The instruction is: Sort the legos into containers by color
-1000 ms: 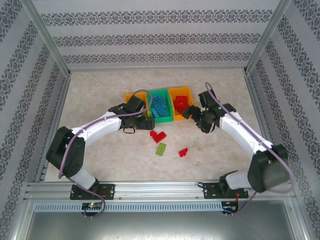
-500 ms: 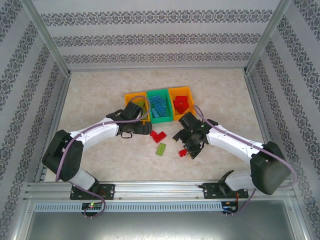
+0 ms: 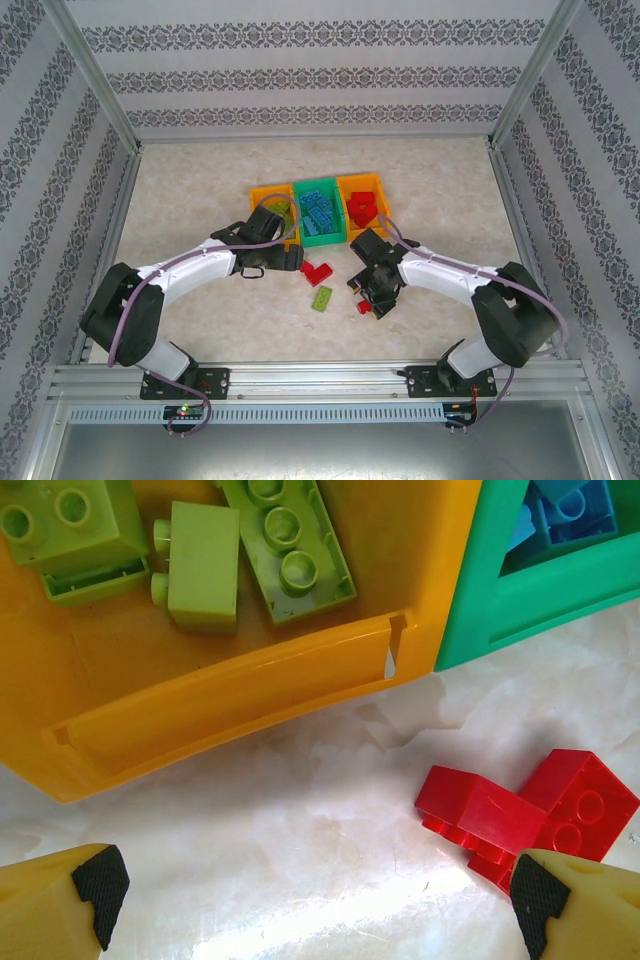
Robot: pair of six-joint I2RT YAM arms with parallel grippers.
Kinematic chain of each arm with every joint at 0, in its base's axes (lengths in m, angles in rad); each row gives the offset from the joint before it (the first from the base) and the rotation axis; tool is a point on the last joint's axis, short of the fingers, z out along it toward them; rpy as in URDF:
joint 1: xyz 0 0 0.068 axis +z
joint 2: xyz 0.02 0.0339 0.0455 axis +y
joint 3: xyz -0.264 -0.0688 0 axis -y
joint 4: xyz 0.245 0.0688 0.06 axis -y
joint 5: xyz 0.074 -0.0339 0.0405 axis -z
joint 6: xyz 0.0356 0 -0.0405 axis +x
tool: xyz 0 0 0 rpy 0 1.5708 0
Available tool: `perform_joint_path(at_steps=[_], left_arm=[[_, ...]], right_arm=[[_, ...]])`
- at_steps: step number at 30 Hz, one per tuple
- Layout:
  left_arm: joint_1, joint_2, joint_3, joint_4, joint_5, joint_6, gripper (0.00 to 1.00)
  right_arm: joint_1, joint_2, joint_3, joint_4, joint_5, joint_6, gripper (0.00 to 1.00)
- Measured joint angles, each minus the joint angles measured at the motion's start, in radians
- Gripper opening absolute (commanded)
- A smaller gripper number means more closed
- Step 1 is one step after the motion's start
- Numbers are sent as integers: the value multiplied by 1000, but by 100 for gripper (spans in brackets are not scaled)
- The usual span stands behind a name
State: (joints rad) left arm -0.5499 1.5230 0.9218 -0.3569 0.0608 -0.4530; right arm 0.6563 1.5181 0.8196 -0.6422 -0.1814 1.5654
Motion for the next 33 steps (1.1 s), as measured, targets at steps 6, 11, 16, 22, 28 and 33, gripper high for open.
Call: perform_joint_path(at_steps=[6,11,16,22,28,33], left_arm=[[0,0,0,0,-14,0,100],[0,0,0,0,-15,-3,100],[0,0,0,0,-22,-4,100],[0,0,0,-1,-21,-8,100],[0,0,0,-1,-16,-19,100],[-1,13,1,-1,-11,-26,100]], right_arm=[[-8,30,-16,14,-1,-24,36],[-43,22,-19,0,12,-80,26],[-84,10,7,-42,74,-185,25],[-153,-19,117,-66,137,-324,25],[-223,11,315,-58,219,-516,26],[-236,138,522,-42,272,-703,27]])
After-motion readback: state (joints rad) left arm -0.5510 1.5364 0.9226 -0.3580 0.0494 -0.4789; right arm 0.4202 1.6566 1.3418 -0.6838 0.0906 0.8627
